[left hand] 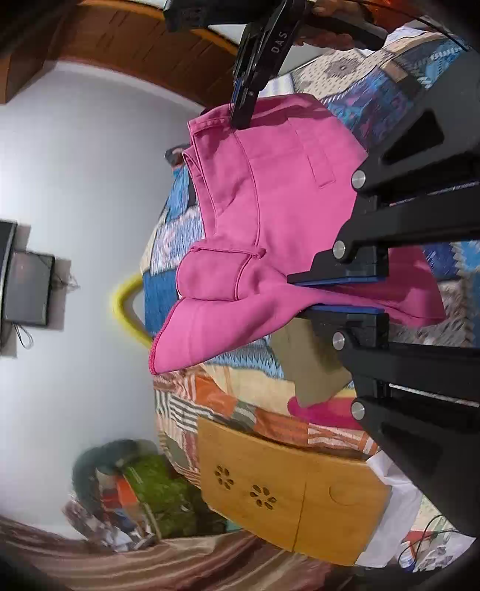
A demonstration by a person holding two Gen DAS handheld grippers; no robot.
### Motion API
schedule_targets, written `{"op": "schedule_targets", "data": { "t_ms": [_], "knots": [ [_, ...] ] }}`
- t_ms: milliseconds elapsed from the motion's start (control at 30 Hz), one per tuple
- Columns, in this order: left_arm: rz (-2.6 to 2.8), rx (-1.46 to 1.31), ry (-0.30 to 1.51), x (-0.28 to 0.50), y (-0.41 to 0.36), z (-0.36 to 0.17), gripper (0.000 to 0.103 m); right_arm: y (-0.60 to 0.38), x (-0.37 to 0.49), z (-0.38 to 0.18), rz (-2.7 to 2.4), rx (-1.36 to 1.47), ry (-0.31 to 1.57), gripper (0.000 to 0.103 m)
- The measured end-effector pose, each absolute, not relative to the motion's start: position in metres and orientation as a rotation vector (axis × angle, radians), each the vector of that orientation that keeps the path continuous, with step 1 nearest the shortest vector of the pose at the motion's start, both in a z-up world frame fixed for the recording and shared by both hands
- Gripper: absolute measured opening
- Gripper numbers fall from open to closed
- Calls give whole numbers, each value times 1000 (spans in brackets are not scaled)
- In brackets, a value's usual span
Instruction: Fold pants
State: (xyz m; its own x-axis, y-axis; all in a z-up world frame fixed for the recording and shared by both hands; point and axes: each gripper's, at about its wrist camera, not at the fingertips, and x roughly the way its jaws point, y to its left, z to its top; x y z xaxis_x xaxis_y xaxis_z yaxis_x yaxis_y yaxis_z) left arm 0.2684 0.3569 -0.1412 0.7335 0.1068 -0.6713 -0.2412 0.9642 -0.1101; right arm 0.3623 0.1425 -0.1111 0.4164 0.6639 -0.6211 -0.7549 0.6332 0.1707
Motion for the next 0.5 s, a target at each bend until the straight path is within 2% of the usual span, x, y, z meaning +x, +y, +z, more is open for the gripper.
{"op": "schedule_targets", "data": {
  "t_ms": [167, 367, 500],
  "knots": [
    [226, -244, 775, 297, 391, -175, 8, 177, 384, -135, 899, -157, 740, 11],
    [210, -295, 902, 333, 412, -242, 8, 199, 408, -187, 868, -242, 846, 11],
    [252, -233, 1002, 348, 414, -284, 13, 208, 418, -222, 829, -304, 932, 13]
  ]
}}
